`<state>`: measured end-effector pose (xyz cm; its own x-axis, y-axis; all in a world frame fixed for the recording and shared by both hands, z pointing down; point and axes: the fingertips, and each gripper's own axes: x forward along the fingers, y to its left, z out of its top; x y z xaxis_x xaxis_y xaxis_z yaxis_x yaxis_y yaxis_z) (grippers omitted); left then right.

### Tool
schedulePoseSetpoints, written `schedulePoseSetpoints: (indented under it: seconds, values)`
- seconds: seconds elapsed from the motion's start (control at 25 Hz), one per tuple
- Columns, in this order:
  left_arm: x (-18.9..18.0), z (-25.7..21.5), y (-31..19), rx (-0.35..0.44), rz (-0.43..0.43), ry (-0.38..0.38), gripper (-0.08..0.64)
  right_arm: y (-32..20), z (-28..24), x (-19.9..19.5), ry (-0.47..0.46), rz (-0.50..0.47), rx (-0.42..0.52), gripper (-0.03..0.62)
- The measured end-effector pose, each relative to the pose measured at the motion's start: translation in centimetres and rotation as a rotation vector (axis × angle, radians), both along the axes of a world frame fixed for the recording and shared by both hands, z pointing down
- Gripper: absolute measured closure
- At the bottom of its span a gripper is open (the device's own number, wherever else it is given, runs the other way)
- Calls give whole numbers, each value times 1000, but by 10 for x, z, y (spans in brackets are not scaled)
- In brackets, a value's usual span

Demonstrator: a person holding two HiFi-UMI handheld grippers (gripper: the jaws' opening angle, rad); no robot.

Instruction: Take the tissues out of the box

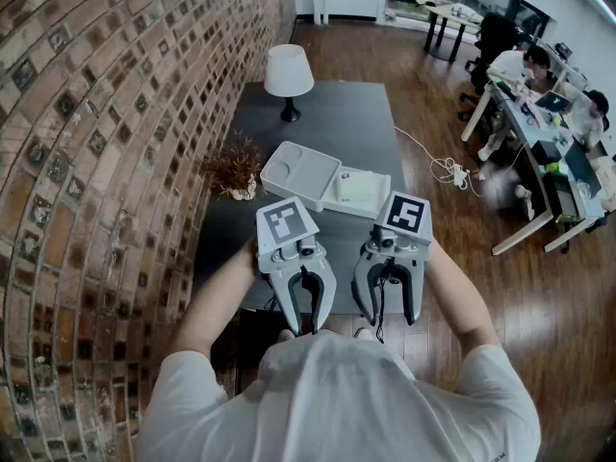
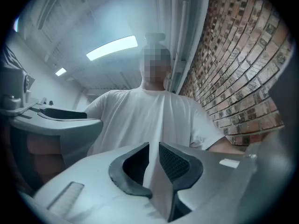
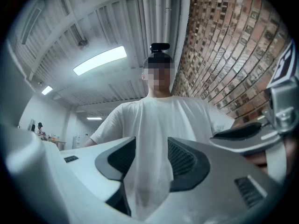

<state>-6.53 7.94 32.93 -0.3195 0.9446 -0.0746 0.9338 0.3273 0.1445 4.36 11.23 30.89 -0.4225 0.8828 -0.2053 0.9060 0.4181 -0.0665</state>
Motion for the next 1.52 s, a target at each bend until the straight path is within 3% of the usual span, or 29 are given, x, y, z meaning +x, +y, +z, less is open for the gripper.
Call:
schedulePoseSetpoints:
  seconds: [0.92, 1.52]
  values:
    - [27, 23, -25, 17, -93, -76, 485, -19, 15, 26, 121, 132, -29, 379]
    - [63, 49, -43, 30, -223, -159, 485, -32, 27, 40, 212, 274, -49, 379]
